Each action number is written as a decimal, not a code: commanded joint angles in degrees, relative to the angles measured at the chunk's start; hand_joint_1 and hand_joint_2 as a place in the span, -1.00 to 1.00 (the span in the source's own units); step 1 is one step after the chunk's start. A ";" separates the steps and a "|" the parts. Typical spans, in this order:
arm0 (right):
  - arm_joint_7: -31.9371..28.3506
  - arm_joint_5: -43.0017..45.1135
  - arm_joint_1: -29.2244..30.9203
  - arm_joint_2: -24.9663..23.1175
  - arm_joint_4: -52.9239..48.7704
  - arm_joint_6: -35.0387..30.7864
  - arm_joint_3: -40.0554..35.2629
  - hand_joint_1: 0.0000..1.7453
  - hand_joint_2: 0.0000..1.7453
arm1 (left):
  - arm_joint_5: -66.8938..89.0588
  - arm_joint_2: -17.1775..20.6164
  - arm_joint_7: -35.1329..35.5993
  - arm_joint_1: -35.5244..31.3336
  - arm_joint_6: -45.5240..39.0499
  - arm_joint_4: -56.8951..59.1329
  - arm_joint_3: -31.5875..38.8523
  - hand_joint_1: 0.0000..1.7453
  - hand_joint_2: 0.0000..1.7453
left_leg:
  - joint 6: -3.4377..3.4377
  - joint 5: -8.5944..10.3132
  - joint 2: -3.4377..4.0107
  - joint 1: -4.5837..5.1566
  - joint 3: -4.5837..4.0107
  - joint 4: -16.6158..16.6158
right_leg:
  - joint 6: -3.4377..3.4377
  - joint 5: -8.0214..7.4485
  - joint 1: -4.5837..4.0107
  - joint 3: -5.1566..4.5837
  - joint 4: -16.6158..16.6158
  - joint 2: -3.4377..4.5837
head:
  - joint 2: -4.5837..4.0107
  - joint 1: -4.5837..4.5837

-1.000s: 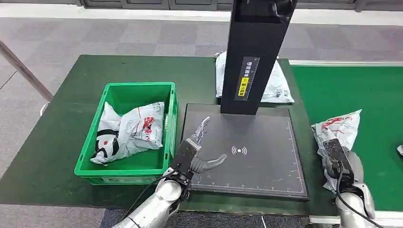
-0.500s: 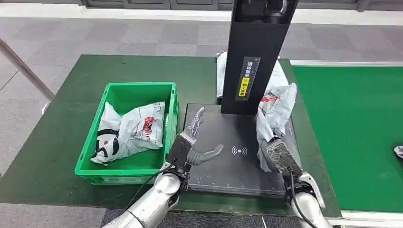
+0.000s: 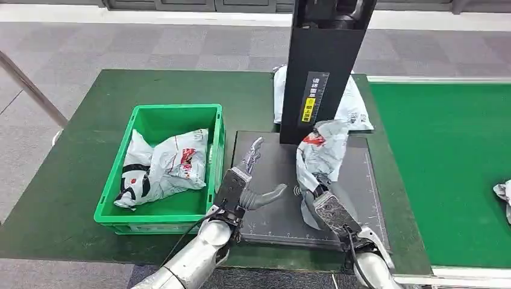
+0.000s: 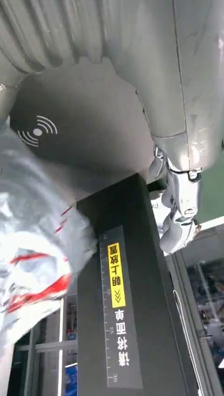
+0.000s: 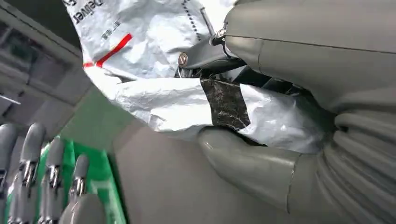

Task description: Moved the parcel from conveyor to table for the left to box.

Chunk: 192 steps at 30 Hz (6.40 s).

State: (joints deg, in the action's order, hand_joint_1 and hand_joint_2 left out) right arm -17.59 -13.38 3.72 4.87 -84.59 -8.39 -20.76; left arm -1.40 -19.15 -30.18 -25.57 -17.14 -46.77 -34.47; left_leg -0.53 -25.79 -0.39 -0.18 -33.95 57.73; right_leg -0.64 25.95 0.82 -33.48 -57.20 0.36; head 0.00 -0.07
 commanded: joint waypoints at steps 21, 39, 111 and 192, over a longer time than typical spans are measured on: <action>-12.85 9.55 4.50 -2.66 4.86 4.85 -2.50 -1.00 1.00 | -2.20 -0.85 -0.98 -6.31 0.80 7.12 -1.36 -1.00 1.00 | 0.00 0.01 0.19 0.01 -0.01 0.00 | 0.04 -0.07 0.00 -0.01 0.00 0.13 | 0.00 -0.02; -12.92 15.89 6.08 -3.22 12.39 -0.85 3.61 -1.00 1.00 | -3.88 -0.26 -2.43 -6.16 -0.46 7.47 -1.69 -1.00 1.00 | 0.00 0.01 0.05 0.02 0.04 -0.04 | 0.03 -0.02 0.01 0.06 0.05 0.02 | 0.00 -0.02; -14.58 28.80 -1.50 -6.02 -0.53 -5.22 13.70 -1.00 1.00 | 40.81 4.75 6.13 -9.93 -22.86 -1.61 17.59 1.00 1.00 | 0.10 -0.26 -0.14 0.01 0.49 0.01 | -0.05 0.32 0.02 0.64 0.03 -0.11 | 0.00 0.00; -13.64 24.37 -8.44 -4.38 -4.82 -6.89 17.99 -1.00 1.00 | 15.34 10.03 -1.17 2.08 -16.39 -23.88 18.98 -1.00 1.00 | -0.09 -0.19 -0.07 -0.02 0.29 -0.06 | 0.20 0.23 -0.03 0.31 0.07 -0.16 | 0.00 0.00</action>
State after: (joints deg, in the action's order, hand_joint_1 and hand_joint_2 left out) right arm -31.67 13.25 -5.01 -0.85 -92.04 -13.97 -5.46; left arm 13.75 -8.96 -28.33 -24.06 -29.83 -70.73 -11.69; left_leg -0.64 -25.99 -0.37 -0.20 -33.74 57.74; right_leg -0.44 26.17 0.80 -33.30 -57.23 0.32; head 0.00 -0.07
